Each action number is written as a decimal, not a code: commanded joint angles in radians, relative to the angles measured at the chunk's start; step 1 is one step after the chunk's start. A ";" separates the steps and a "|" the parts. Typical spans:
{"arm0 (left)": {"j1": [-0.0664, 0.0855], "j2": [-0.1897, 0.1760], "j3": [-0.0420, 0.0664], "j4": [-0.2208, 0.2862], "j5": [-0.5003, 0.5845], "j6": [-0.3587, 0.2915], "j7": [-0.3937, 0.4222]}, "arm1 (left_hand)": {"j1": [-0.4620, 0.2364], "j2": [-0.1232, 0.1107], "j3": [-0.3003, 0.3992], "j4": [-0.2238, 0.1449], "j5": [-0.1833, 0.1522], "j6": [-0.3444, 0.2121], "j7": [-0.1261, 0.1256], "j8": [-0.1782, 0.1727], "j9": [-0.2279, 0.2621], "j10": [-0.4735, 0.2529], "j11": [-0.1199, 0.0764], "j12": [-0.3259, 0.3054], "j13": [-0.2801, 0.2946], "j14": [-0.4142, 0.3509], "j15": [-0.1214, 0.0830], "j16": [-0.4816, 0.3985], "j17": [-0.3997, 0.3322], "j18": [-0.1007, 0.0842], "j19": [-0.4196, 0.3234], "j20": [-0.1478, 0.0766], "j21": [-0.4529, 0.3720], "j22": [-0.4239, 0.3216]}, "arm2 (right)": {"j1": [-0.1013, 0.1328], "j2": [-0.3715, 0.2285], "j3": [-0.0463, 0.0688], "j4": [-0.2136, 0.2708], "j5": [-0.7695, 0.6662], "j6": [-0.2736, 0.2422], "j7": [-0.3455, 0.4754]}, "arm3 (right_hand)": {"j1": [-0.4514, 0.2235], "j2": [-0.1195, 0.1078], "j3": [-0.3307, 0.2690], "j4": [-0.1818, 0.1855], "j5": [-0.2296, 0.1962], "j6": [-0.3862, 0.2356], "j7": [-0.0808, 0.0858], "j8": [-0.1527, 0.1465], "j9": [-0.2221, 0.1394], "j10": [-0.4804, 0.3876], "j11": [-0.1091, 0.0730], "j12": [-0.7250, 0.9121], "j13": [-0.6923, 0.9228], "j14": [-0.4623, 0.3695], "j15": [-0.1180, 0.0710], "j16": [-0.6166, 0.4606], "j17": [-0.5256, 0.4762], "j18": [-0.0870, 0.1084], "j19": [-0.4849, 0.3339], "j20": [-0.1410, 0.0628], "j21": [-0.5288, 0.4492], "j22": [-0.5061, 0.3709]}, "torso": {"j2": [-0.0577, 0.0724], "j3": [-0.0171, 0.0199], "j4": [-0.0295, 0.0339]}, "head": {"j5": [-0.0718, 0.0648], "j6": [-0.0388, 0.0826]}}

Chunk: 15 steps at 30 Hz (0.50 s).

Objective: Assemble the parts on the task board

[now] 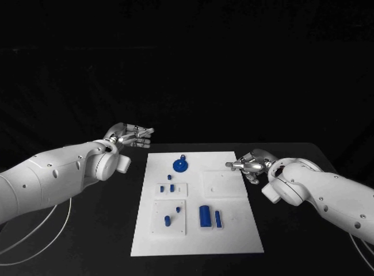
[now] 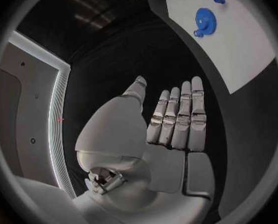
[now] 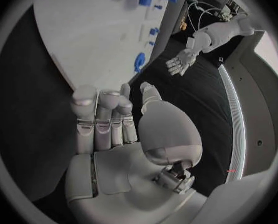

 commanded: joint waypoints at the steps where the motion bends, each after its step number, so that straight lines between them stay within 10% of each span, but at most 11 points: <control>1: 0.002 0.006 0.002 0.002 0.049 -0.052 0.053 | 0.003 0.013 -0.001 -0.014 0.007 0.008 -0.001 0.005 0.001 0.007 0.001 0.000 0.001 0.006 0.000 -0.004 0.001 0.009 0.005 -0.002 0.007 0.002 | 0.020 0.036 0.005 -0.083 0.114 -0.122 0.223 | 0.014 0.021 -0.012 -0.023 0.000 -0.024 0.010 -0.001 -0.112 -0.044 0.007 -0.118 -0.111 -0.011 0.011 -0.058 -0.040 0.010 0.048 0.015 -0.098 0.006 | -0.008 -0.0011 0.0026 | -0.009 0.055; 5: 0.005 0.019 0.003 -0.003 0.068 -0.059 0.079 | 0.005 0.012 -0.001 -0.039 0.040 -0.003 -0.004 0.005 0.001 -0.004 0.000 0.000 0.001 0.003 0.001 -0.004 0.000 0.010 0.005 -0.002 0.008 0.004 | 0.046 0.095 0.014 -0.208 0.236 -0.204 0.372 | 0.051 0.039 0.000 -0.058 0.011 -0.094 0.047 0.004 -0.237 -0.169 0.044 -0.346 -0.326 -0.110 0.049 -0.196 -0.113 0.028 -0.052 0.048 -0.497 -0.178 | -0.014 -0.0022 0.0017 | 0.003 0.094; 7: 0.006 0.027 0.004 -0.007 0.076 -0.065 0.087 | 0.005 0.011 0.000 -0.044 0.043 -0.014 -0.005 0.004 0.000 -0.016 0.000 0.000 0.000 -0.001 0.002 -0.004 -0.001 0.011 0.005 -0.001 0.008 0.005 | 0.050 0.114 0.019 -0.249 0.280 -0.221 0.420 | 0.066 0.048 0.029 -0.081 0.009 -0.139 0.080 -0.003 -0.420 -0.133 0.084 -0.519 -0.567 -0.168 0.095 -0.328 -0.238 0.035 -0.104 0.101 -0.665 -0.344 | -0.016 -0.0015 0.0018 | 0.002 0.111; 11: 0.007 0.038 0.004 -0.014 0.090 -0.071 0.097 | 0.005 0.014 0.003 -0.046 0.044 -0.013 -0.007 0.005 0.000 -0.028 0.001 0.000 -0.001 -0.006 0.002 -0.005 -0.002 0.013 0.005 0.000 0.008 0.006 | 0.056 0.136 0.026 -0.306 0.372 -0.195 0.482 | 0.077 0.053 0.058 -0.099 -0.011 -0.174 0.121 -0.006 -0.572 -0.226 0.140 -0.703 -0.781 -0.305 0.161 -0.505 -0.387 0.025 -0.247 0.159 -0.740 -0.516 | -0.013 -0.0003 0.0030 | -0.001 0.135; 12: 0.007 0.041 0.004 -0.016 0.095 -0.072 0.098 | 0.005 0.014 0.003 -0.046 0.044 -0.013 -0.007 0.005 0.000 -0.028 0.001 0.000 -0.001 -0.006 0.002 -0.005 -0.002 0.013 0.005 0.000 0.008 0.006 | 0.057 0.141 0.027 -0.320 0.403 -0.179 0.498 | 0.085 0.060 0.087 -0.113 -0.027 -0.163 0.128 0.000 -0.678 -0.154 0.153 -0.800 -0.959 -0.279 0.185 -0.607 -0.531 0.048 -0.315 0.198 -0.726 -0.679 | -0.013 0.0001 0.0031 | -0.001 0.141; 15: 0.007 0.047 0.004 -0.021 0.104 -0.070 0.103 | 0.006 0.015 0.003 -0.048 0.044 -0.006 -0.007 0.005 0.001 -0.025 0.001 0.000 -0.001 -0.008 0.003 -0.005 -0.002 0.013 0.003 0.001 0.008 0.006 | 0.060 0.153 0.030 -0.356 0.493 -0.119 0.538 | 0.086 0.052 0.135 -0.140 -0.071 -0.175 0.142 -0.005 -0.851 -0.196 0.196 -0.938 -1.072 -0.365 0.243 -0.793 -0.826 0.065 -0.432 0.274 -0.734 -1.018 | -0.010 0.0008 0.0025 | 0.003 0.143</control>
